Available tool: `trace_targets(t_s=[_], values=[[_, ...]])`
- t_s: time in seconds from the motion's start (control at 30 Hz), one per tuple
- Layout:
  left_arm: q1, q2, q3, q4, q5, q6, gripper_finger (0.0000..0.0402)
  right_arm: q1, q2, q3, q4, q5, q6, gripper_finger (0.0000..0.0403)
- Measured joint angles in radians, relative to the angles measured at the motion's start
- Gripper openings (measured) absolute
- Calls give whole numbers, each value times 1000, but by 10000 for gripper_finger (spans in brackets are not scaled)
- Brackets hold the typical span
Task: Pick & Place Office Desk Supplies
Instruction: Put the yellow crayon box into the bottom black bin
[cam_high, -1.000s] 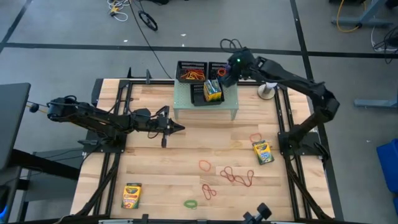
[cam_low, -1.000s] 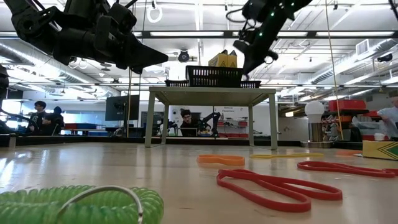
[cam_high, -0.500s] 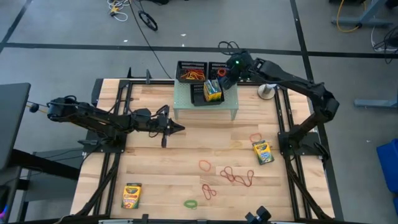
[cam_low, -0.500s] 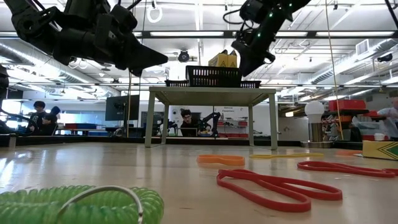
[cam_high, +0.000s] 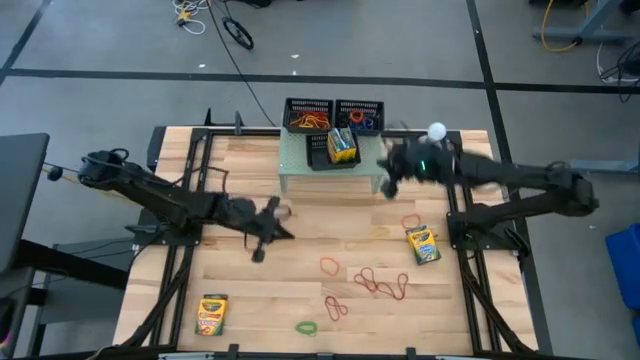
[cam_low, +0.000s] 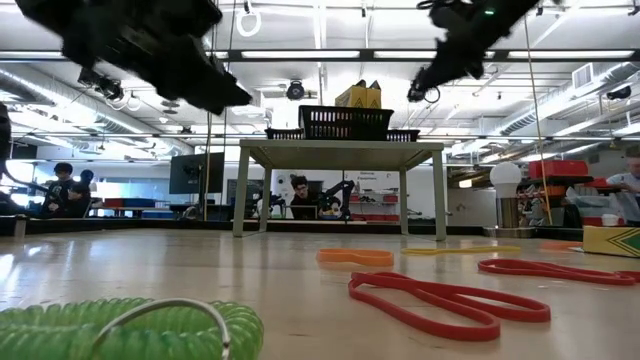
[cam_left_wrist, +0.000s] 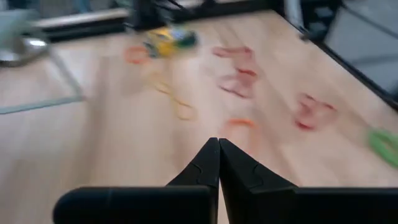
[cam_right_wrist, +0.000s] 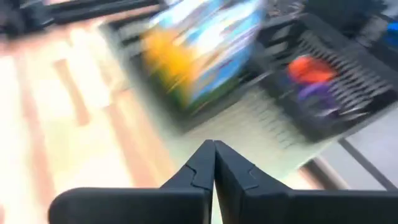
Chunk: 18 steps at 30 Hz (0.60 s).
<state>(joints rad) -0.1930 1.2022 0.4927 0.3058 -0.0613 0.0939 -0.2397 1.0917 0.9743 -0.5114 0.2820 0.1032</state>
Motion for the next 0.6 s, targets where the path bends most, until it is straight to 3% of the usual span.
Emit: trace_targets(t_s=[0.13, 0.3, 0.5, 0.6], values=[[-162, 0, 103, -254, -90, -88, 10, 208, -98, -220, 169, 98, 64, 8], [-376, 0, 236, -675, -249, -414, 24, 431, -107, -393, 360, 231, 124, 10], [-586, 1, 315, -1004, -250, -932, 84, 586, -54, -477, 534, 296, 145, 5], [-655, 24, 315, -1090, -174, -1118, 121, 626, -38, -480, 563, 321, 144, 5]])
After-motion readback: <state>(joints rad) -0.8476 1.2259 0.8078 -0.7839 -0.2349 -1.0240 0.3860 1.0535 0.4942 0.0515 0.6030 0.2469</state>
